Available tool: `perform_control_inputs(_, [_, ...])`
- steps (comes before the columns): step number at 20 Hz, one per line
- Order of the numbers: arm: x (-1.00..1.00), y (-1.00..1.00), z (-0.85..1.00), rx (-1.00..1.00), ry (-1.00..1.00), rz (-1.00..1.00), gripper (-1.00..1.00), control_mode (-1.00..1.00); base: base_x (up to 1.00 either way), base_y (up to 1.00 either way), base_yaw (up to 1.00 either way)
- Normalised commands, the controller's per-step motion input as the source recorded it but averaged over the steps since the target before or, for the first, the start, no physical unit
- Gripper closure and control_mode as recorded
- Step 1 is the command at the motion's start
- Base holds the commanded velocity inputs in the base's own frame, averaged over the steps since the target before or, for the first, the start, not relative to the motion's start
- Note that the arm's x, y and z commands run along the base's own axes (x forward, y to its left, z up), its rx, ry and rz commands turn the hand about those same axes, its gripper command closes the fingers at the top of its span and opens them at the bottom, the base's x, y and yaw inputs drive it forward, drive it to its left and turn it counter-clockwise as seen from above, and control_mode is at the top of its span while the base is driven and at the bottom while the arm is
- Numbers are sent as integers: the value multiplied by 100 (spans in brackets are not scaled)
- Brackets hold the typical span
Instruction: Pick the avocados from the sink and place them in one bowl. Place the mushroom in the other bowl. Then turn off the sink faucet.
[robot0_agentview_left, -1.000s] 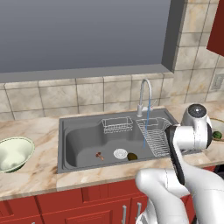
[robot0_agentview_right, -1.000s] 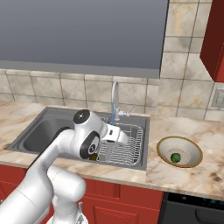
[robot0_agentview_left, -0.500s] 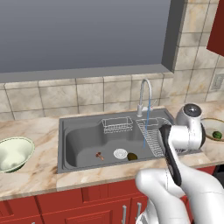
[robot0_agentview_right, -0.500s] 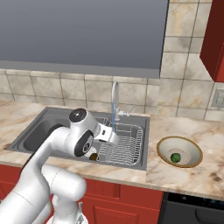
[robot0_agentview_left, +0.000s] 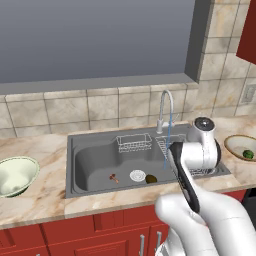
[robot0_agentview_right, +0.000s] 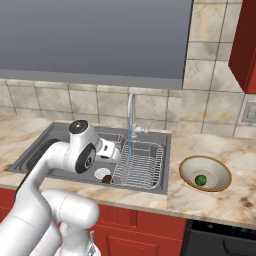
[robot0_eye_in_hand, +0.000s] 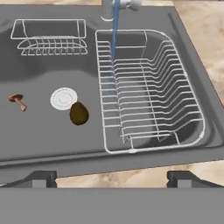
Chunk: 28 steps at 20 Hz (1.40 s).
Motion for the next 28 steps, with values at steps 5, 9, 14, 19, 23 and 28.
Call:
perform_control_inputs(5, [10,76,-18,-4,10,1,-100,-100,0,0,0])
perform_control_inputs(9, [11,73,-19,-7,5,0,-100,-100,0,0,0])
perform_control_inputs(14, [10,65,-17,-6,6,0,-100,-100,0,0,0])
perform_control_inputs(19, [13,46,-12,-4,8,0,-100,-100,0,0,0])
perform_control_inputs(23, [22,15,0,0,17,0,-100,-100,0,0,0])
perform_control_inputs(28, [34,0,0,0,23,-1,-100,-100,0,0,0])
